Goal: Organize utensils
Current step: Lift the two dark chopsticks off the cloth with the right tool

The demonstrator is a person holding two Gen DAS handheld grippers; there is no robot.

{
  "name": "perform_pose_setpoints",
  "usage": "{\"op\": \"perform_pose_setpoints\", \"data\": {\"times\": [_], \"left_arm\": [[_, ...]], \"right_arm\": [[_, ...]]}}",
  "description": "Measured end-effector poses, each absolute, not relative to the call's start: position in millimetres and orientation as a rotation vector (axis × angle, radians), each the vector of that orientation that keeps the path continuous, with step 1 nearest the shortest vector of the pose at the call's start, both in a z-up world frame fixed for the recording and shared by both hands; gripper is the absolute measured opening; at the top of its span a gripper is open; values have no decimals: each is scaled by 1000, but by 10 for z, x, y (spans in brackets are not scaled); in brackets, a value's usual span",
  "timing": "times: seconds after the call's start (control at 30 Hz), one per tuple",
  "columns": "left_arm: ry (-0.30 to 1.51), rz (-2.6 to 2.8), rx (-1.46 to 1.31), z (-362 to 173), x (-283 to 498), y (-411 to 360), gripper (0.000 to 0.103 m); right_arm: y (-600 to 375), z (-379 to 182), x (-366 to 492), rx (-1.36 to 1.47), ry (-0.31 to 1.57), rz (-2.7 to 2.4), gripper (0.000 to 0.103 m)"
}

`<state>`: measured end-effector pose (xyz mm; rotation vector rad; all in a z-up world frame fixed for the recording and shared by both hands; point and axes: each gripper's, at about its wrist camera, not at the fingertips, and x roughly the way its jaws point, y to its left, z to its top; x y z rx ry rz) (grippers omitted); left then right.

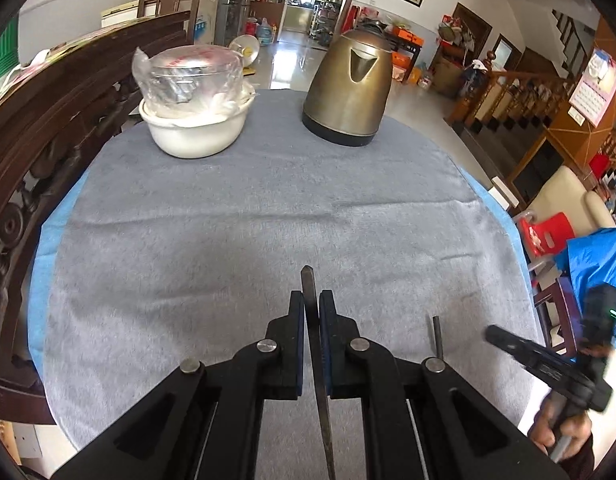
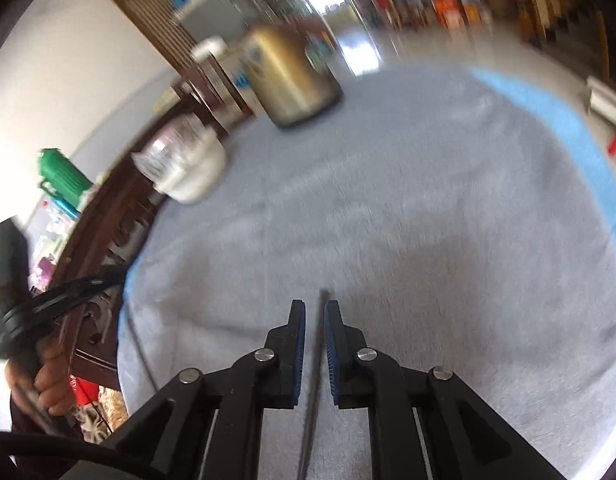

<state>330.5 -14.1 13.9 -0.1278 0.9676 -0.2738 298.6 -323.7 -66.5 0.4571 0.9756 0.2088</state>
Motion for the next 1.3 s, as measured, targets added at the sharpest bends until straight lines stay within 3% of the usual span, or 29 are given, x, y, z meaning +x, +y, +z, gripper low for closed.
{"op": "perform_pose_setpoints", "data": {"times": [0.23,0.47,0.63,0.8,1.13,1.2,1.27,1.3], "left_arm": [[913,-296,-133,326,3167,-38,7],[828,-315,-135,561,2917,67,7],[786,-317,-111,636,2762,111,7],[871,-273,-131,428,2993,243,7],[1186,-168,-304,-557,3935,557,9],[1222,-165,-302,-667,4063,457,13],[1243,-162,-283,-756,4156,349,29],[1261,-156,-271,-811,4198,298,30]], "right_arm": [[-2982,-953,3384,393,1162,244,29],[-2766,-1145,3572,248,1290,153,30],[-2672,-1168,3591,148,1246,111,11],[-2737,-1143,3491,179,1199,126,8],[-3057,-1020,3279,304,1087,180,8],[-3104,-976,3245,324,1068,182,8],[-3136,-940,3204,343,1053,183,8],[-3162,-926,3181,351,1044,182,8]]}}
